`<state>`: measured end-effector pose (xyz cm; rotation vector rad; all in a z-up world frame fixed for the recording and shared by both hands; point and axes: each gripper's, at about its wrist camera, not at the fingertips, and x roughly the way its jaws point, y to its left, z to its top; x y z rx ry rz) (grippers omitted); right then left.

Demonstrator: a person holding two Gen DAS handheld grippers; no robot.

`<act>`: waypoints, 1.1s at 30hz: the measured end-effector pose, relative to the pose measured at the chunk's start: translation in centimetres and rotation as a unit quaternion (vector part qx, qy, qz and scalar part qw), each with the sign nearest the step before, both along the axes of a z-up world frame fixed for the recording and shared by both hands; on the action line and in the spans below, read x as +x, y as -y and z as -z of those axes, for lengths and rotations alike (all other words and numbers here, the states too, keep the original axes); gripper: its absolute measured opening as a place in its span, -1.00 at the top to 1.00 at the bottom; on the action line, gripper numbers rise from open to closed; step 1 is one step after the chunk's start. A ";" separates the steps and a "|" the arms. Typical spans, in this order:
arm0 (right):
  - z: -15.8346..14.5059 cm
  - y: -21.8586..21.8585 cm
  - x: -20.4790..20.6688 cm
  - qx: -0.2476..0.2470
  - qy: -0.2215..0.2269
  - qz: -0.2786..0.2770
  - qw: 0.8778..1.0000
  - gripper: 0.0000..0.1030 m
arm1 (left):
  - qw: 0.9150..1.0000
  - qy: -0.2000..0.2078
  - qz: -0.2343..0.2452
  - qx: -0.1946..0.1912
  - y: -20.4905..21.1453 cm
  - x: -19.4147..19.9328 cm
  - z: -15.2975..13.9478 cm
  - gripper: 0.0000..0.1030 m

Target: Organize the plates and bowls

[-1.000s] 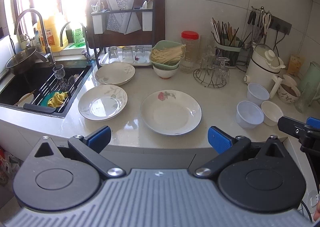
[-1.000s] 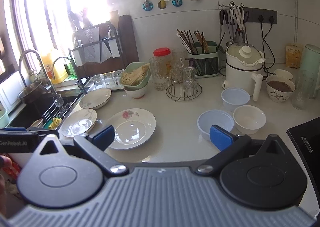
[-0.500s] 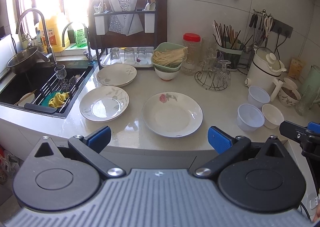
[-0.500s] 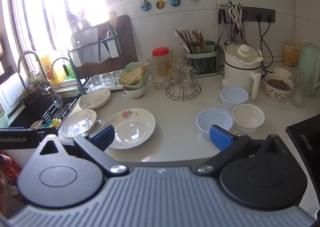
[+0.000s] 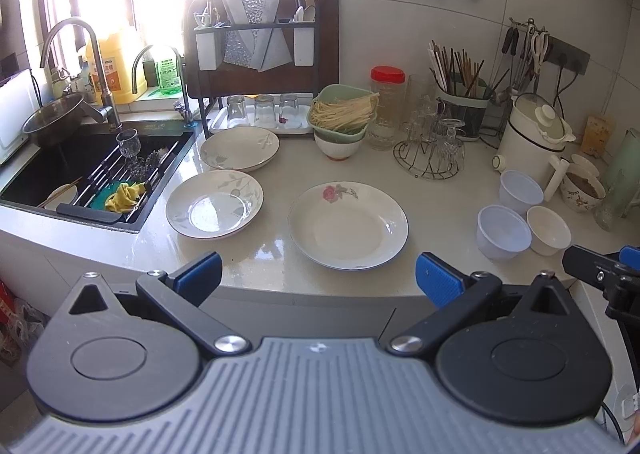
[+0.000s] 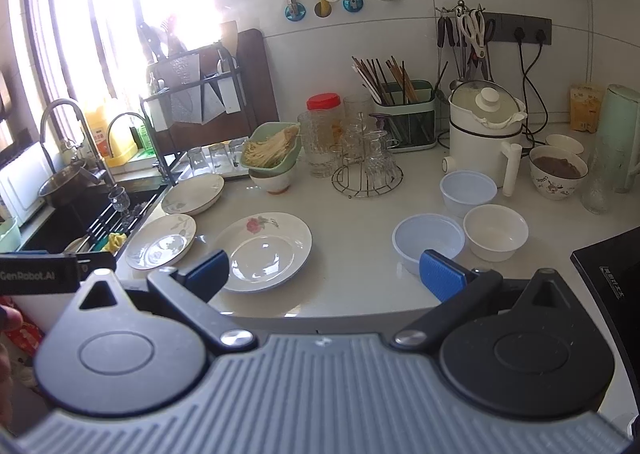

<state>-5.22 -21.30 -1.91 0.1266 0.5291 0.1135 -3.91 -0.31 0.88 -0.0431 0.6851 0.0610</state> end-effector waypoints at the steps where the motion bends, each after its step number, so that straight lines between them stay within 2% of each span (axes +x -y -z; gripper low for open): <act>1: 0.1 0.1 -0.1 0.000 0.000 0.000 1.000 -1.00 | 1.000 0.000 -0.001 -0.001 0.0 0.0 0.0 -1.00; 8: 0.1 0.5 -0.1 0.008 -0.014 -0.005 1.000 -1.00 | 1.000 -0.008 0.007 0.012 0.8 -0.5 -0.1 -1.00; 19: 0.4 1.1 -0.8 0.017 -0.022 0.004 1.000 -1.00 | 1.000 -0.015 -0.001 -0.002 0.6 -0.9 -0.2 -1.00; 22: 0.2 1.0 -0.9 0.037 -0.020 -0.011 0.999 -1.00 | 1.000 -0.015 0.001 0.002 0.6 -0.9 -0.3 -1.00; 26: 0.3 0.1 -0.8 0.031 -0.026 -0.019 0.999 -1.00 | 1.000 -0.022 0.001 0.000 0.1 -0.4 -0.1 -1.00; 29: 0.7 -0.3 -0.8 0.030 -0.026 -0.022 0.999 -1.00 | 1.000 -0.026 -0.004 -0.006 -0.6 0.3 0.1 -1.00; 33: 1.1 -0.9 -0.3 0.025 -0.024 -0.031 0.999 -1.00 | 0.999 -0.028 0.003 -0.035 -1.3 1.9 1.6 -1.00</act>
